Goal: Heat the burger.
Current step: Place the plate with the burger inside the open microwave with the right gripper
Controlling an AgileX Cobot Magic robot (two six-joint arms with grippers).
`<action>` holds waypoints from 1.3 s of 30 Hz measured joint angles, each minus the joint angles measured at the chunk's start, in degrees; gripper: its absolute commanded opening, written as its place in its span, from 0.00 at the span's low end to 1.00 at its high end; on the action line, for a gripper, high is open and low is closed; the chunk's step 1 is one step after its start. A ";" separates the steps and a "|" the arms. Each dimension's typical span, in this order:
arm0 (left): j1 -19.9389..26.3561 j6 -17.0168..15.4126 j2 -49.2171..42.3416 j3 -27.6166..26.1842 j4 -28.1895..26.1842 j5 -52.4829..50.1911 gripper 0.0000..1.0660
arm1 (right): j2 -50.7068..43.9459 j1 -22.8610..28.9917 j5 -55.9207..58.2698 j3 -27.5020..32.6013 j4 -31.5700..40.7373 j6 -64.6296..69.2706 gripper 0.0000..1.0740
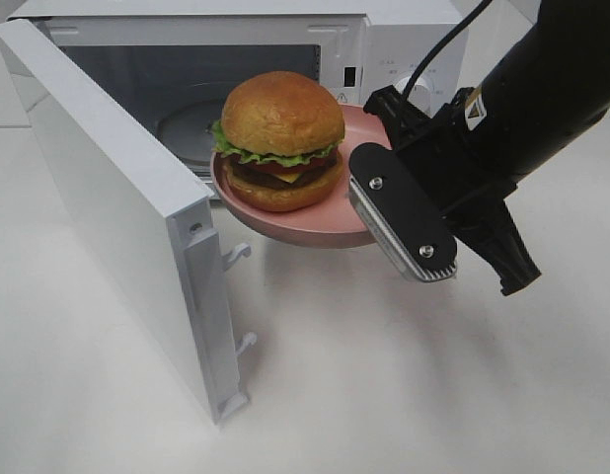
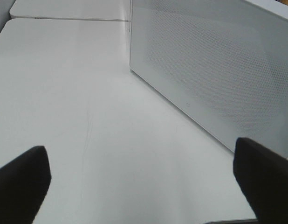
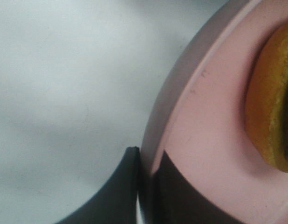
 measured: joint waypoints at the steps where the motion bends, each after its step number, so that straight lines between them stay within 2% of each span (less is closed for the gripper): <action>1: 0.00 0.00 0.00 0.00 0.00 0.00 0.94 | 0.00 0.00 0.00 0.00 0.00 0.00 0.00; 18: 0.00 0.00 0.00 0.00 0.00 0.00 0.94 | 7.96 0.29 -3.50 -7.05 2.12 -1.89 0.00; 28: 0.00 0.00 0.00 0.00 0.00 0.00 0.94 | 11.97 0.69 -2.92 -10.54 0.11 -2.06 0.00; 39: 0.00 0.00 0.00 0.00 0.00 0.00 0.94 | 18.62 2.75 -2.64 -17.65 -1.38 -1.95 0.00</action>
